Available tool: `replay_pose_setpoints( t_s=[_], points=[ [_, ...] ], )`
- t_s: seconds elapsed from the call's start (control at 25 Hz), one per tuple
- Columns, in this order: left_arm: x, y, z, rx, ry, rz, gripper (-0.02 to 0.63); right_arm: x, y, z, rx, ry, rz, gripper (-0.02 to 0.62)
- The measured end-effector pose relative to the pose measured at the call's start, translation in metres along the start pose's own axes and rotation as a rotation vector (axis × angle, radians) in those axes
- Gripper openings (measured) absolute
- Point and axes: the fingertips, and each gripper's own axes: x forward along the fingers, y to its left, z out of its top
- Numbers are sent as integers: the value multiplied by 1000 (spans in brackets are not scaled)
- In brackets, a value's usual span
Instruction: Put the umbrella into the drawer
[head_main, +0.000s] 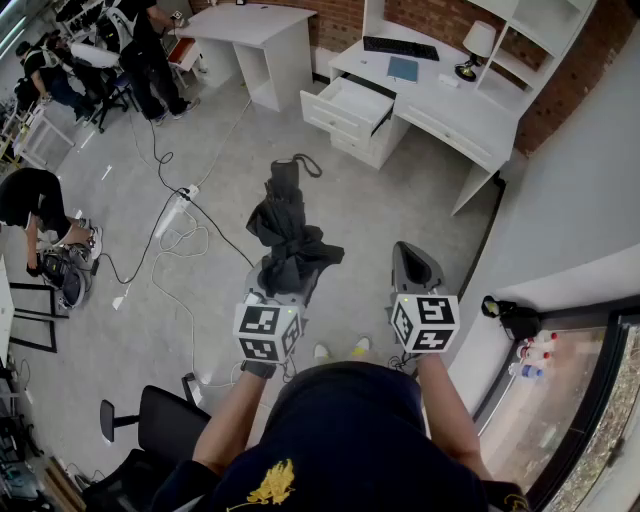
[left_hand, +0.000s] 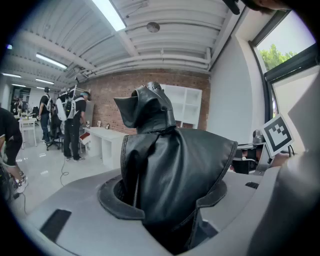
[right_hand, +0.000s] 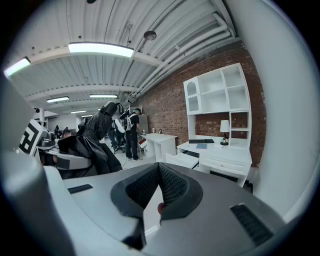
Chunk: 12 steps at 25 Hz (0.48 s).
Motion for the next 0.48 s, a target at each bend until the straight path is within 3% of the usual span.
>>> replay_pose_setpoints(
  t_s=[0.48],
  points=[
    [13, 10, 10, 23, -43, 16, 268, 5, -6, 7, -10, -19, -15, -2]
  ],
)
